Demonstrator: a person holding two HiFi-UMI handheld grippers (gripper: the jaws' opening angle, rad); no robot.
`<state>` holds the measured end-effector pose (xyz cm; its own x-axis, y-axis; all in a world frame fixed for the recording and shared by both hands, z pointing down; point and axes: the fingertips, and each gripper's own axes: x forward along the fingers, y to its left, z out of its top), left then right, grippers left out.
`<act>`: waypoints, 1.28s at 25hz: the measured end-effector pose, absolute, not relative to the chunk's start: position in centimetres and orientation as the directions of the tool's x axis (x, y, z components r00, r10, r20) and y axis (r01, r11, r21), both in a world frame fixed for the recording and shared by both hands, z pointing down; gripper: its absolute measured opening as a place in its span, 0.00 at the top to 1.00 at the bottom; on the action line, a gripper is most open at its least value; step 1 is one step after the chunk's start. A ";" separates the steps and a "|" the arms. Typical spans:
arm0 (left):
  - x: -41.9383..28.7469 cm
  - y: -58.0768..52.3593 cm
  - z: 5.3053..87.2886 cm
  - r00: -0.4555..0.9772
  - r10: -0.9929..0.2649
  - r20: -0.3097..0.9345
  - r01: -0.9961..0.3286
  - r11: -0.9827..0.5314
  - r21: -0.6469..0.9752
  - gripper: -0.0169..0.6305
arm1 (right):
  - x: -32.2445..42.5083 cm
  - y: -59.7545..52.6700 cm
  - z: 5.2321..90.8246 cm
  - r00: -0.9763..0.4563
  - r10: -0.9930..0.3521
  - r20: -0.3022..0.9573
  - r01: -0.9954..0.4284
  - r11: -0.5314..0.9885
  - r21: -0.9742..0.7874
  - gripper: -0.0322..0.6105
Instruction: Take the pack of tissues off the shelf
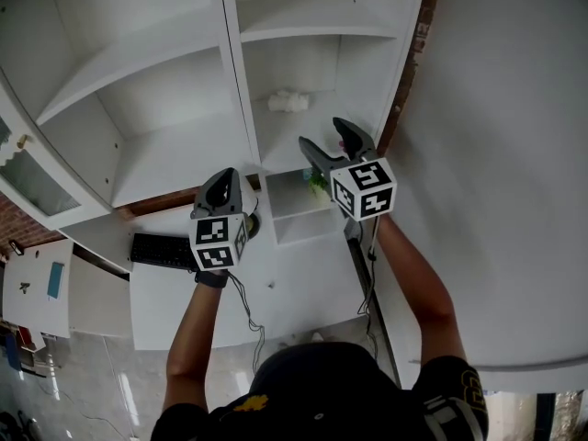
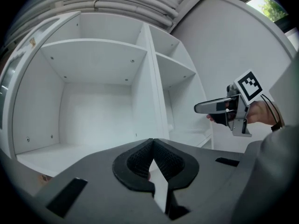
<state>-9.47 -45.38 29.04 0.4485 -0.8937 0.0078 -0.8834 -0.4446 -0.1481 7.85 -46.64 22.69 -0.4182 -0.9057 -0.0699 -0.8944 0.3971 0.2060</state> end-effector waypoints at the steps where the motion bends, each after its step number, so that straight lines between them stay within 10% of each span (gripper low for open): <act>1: -9.2 -45.4 28.8 0.453 -0.891 0.006 -0.881 -0.449 -0.150 0.95 | 7.8 -47.3 22.5 -0.419 -0.906 -0.063 -0.891 0.397 0.221 0.43; 32: 0.6 -46.1 28.5 0.617 -0.787 0.006 -0.784 -0.616 -0.078 0.95 | 8.4 -64.1 25.1 -0.444 -0.863 0.243 -0.853 0.490 0.180 0.43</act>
